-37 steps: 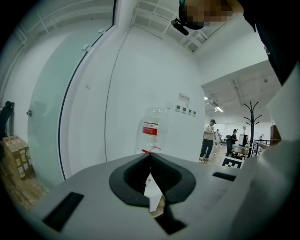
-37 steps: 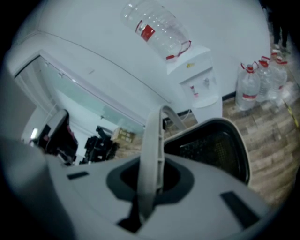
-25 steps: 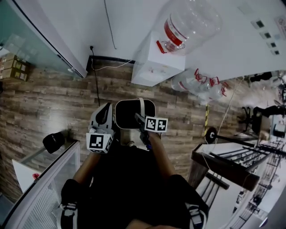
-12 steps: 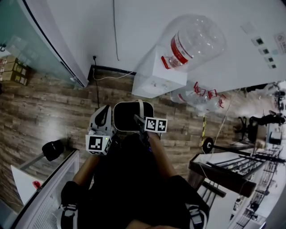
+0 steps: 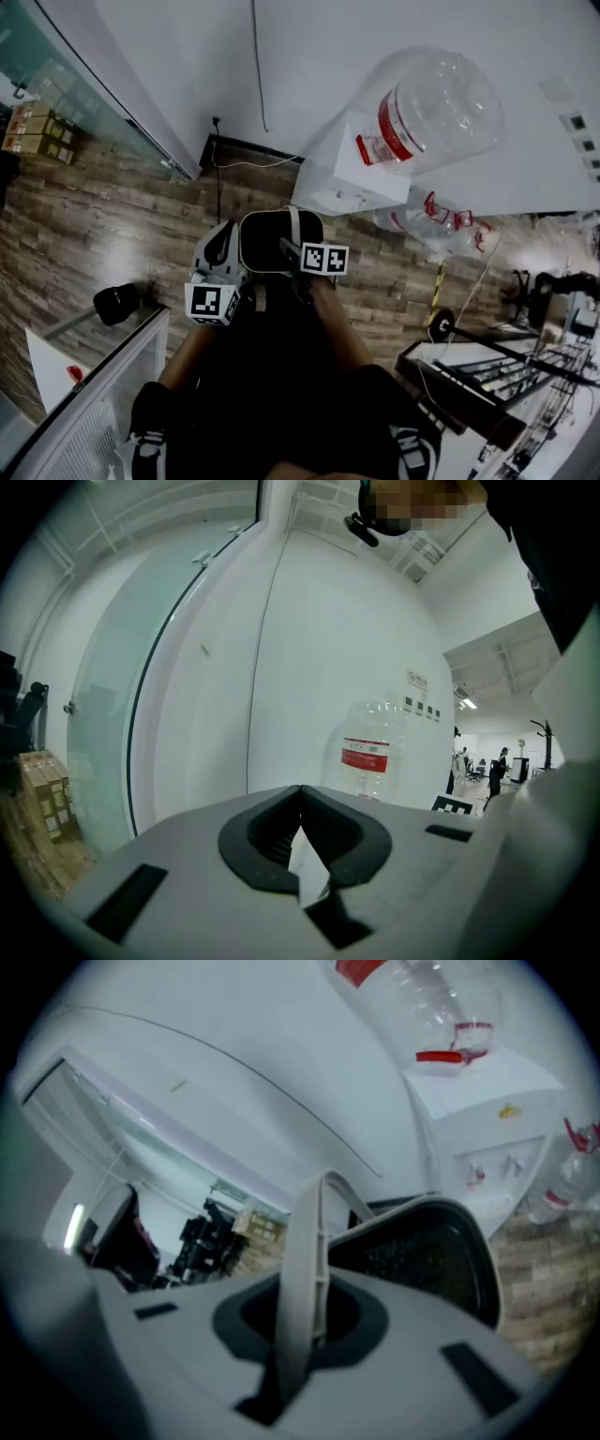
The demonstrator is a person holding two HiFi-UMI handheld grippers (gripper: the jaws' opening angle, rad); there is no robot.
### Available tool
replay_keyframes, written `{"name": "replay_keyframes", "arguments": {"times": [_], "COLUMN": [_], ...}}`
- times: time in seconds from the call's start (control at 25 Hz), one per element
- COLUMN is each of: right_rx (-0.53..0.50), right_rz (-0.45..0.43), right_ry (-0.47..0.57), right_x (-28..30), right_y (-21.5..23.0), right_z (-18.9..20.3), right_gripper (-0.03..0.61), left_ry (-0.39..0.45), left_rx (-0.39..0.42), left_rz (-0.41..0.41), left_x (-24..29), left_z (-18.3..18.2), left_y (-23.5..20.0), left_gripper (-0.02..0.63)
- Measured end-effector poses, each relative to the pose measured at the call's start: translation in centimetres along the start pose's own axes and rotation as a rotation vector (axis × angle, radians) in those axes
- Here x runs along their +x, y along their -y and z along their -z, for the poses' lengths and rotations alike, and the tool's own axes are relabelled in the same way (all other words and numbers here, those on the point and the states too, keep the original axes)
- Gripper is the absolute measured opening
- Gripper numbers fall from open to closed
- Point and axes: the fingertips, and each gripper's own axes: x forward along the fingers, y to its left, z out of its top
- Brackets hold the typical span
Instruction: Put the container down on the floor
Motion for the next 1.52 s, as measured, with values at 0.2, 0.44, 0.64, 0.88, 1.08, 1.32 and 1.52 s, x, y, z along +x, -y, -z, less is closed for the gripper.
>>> {"name": "replay_keyframes", "arguments": {"times": [0.2, 0.44, 0.64, 0.88, 1.08, 1.32, 1.52], "right_rx": [-0.06, -0.157, -0.141, -0.105, -0.056, 0.03, 0.083], "right_rz": [-0.021, -0.045, -0.043, -0.016, 0.052, 0.11, 0.138], "right_ry": [-0.065, -0.142, -0.159, -0.136, -0.083, -0.028, 0.001], "right_x": [1.6, 3.5, 5.0, 6.8, 8.6, 11.3, 13.6], "right_y": [0.2, 1.0, 1.9, 2.2, 2.9, 4.1, 5.0], "right_z": [-2.1, -4.4, -6.5, -9.8, -11.6, -14.4, -15.3], "right_gripper": [0.04, 0.04, 0.04, 0.04, 0.04, 0.04, 0.04], "left_ry": [-0.006, 0.012, 0.007, -0.008, -0.037, -0.077, -0.104], "left_rx": [-0.002, -0.017, -0.011, -0.026, -0.016, -0.019, -0.019], "left_rz": [-0.069, -0.157, -0.184, -0.133, 0.003, 0.089, 0.13], "left_x": [3.1, 5.9, 8.1, 12.7, 16.9, 20.8, 22.2], "left_z": [-0.5, -0.8, -1.4, -1.5, -0.8, -0.7, -0.2], "left_y": [-0.4, -0.8, -2.2, -5.8, -7.8, -10.9, -12.6], "left_gripper": [0.028, 0.028, 0.028, 0.028, 0.028, 0.028, 0.028]}}
